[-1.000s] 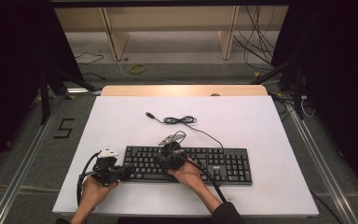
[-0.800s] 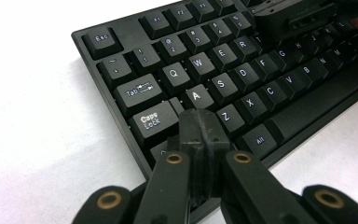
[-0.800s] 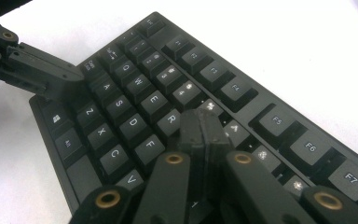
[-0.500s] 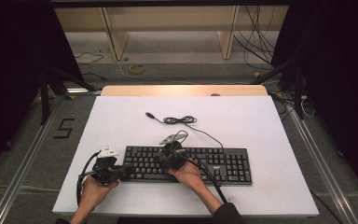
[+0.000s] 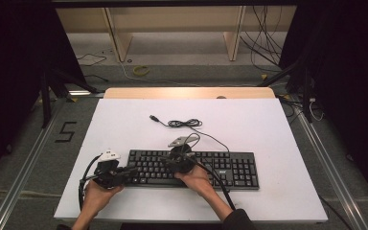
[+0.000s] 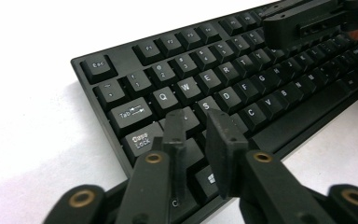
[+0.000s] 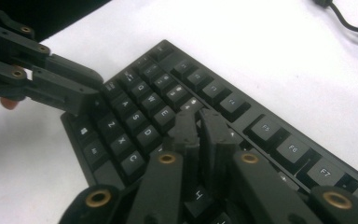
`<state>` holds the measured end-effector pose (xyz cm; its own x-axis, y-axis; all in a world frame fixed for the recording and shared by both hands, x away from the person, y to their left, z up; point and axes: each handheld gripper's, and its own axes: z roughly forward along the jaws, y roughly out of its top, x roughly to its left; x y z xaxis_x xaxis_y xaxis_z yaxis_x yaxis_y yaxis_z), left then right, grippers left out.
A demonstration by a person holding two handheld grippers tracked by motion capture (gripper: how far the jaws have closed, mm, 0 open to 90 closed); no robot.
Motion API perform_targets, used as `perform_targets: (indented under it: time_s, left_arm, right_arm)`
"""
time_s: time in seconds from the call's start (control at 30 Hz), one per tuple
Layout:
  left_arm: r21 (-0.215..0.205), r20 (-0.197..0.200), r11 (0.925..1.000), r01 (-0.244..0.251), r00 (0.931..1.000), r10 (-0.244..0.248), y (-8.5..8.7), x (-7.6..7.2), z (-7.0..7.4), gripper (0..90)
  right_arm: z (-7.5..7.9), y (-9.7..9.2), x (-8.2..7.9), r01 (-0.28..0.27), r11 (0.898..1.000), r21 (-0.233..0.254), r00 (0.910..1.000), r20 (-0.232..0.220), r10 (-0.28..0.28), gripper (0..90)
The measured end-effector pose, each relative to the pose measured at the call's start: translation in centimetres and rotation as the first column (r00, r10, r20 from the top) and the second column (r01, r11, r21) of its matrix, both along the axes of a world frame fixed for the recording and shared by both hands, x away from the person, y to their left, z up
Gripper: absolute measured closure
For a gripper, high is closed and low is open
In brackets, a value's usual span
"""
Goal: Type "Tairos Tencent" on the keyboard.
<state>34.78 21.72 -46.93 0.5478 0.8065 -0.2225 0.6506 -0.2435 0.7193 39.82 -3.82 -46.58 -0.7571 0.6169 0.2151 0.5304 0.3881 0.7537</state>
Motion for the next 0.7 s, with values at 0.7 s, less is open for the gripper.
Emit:
perform_targets:
  time_s: [0.7]
  left_arm:
    - [-0.066,0.033,0.9977,-0.015,0.9993,0.017,-0.5,0.4,0.7,43.1]
  right_arm:
    - [1.2,-2.3,-1.1,-0.025,0.997,0.067,0.9996,0.015,0.024,57.7]
